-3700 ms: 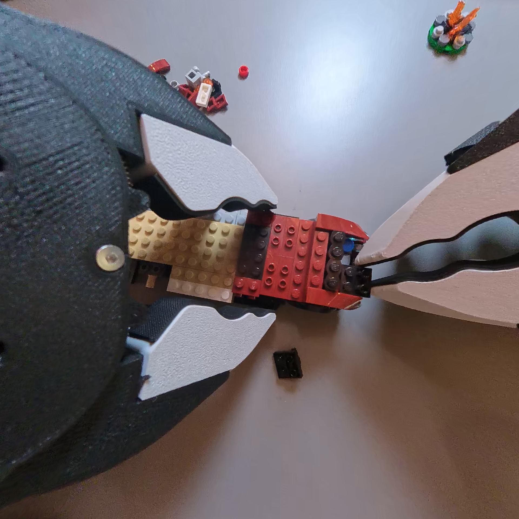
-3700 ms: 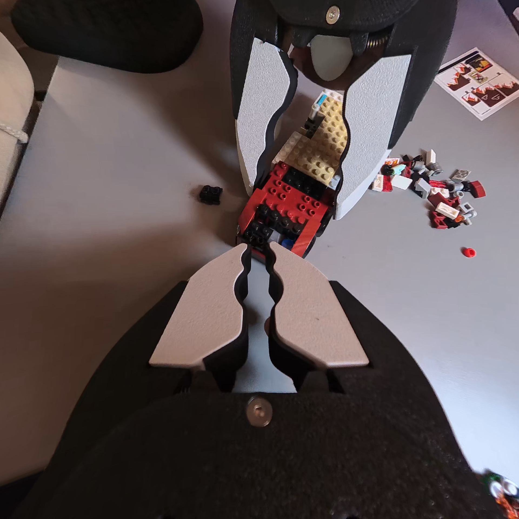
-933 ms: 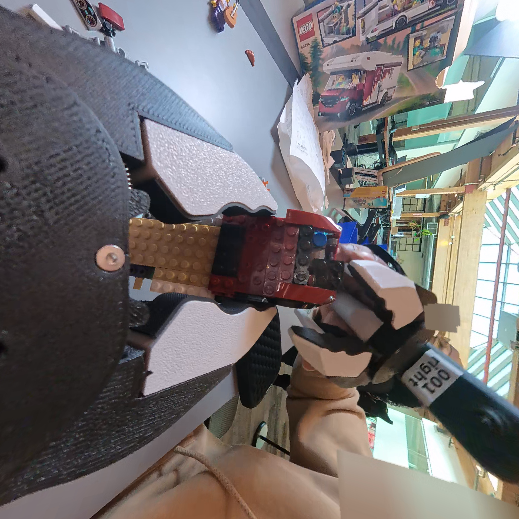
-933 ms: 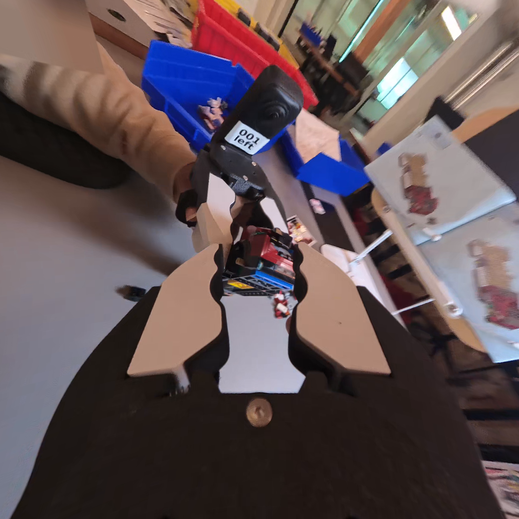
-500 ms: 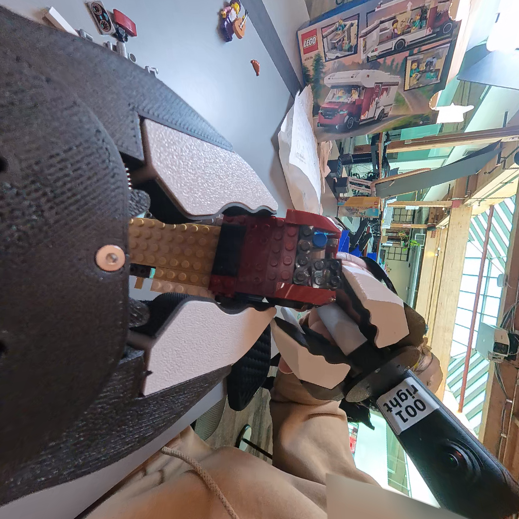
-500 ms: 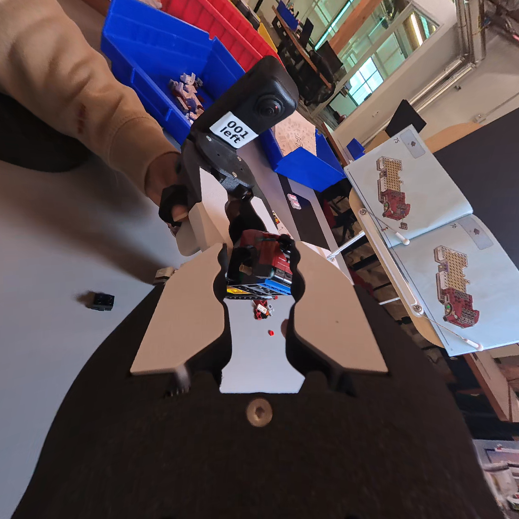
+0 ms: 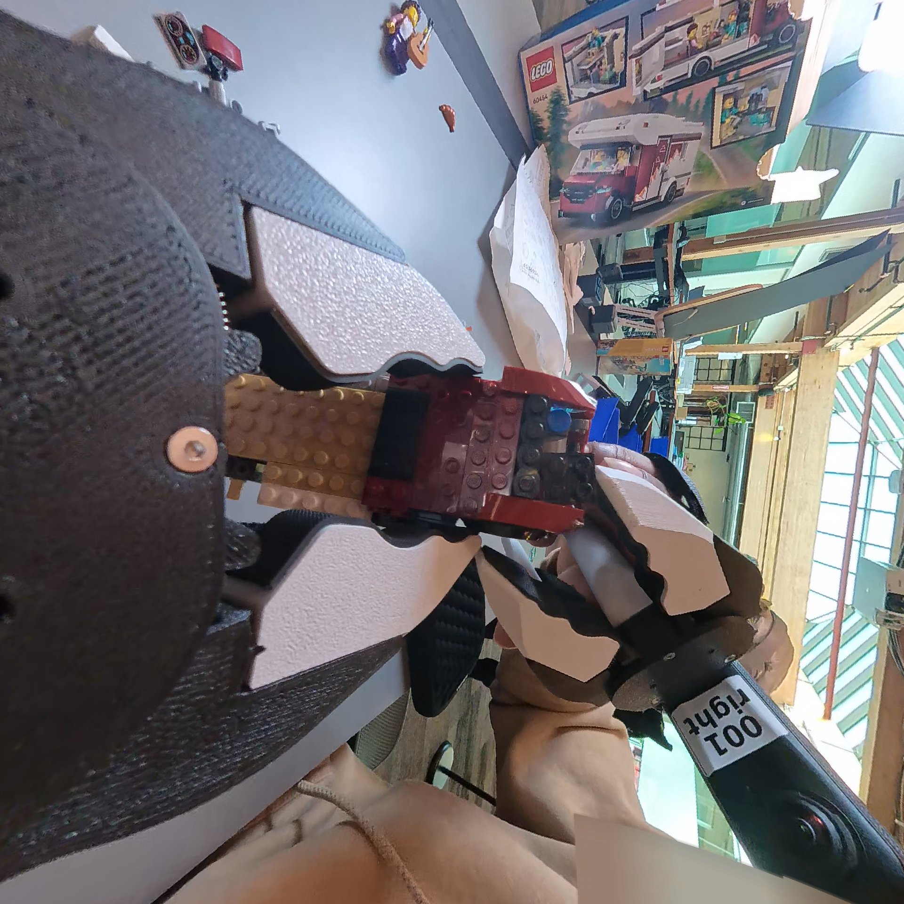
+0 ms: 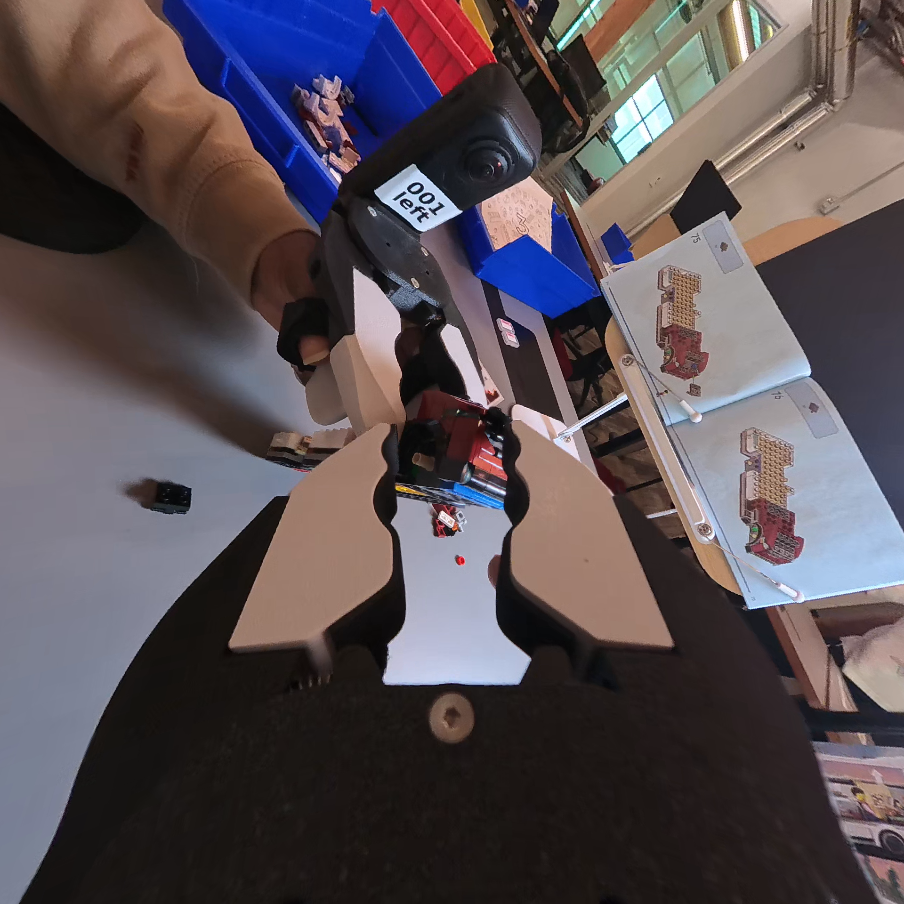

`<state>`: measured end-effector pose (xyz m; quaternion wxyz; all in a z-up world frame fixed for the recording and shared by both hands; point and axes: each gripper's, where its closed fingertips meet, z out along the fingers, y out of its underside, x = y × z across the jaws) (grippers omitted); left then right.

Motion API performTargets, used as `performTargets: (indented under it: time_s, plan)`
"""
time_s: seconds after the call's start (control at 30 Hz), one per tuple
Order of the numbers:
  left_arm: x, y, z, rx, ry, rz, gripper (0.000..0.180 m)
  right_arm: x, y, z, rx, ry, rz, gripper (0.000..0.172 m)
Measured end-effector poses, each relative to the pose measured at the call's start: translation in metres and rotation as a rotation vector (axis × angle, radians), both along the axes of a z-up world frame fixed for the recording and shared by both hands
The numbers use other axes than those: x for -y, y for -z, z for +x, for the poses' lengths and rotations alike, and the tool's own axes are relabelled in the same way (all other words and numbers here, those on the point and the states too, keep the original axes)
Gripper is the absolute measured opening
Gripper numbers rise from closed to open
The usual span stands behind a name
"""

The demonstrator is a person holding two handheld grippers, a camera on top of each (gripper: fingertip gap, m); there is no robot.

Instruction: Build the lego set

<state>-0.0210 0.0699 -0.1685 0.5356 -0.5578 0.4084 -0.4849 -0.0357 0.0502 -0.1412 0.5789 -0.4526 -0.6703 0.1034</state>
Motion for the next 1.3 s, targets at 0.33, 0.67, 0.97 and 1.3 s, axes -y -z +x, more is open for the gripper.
performTargets:
  time_s: [0.33, 0.67, 0.97, 1.3]
  plan:
    - [0.002, 0.002, 0.002, 0.002, 0.019, -0.015, 0.059, 0.001, 0.002, 0.004, 0.030, 0.013, 0.036, 0.039]
    - [0.004, 0.004, 0.006, -0.049, 0.029, -0.016, 0.059, -0.002, 0.000, 0.009, -0.036, 0.076, 0.131, 0.026]
    - [0.005, 0.006, 0.011, -0.095, 0.021, -0.014, 0.059, -0.003, 0.002, 0.015, -0.087, 0.113, 0.166, 0.024]
    - [0.006, 0.006, 0.011, -0.099, 0.020, -0.006, 0.059, -0.002, 0.003, 0.015, -0.099, 0.120, 0.177, 0.023]
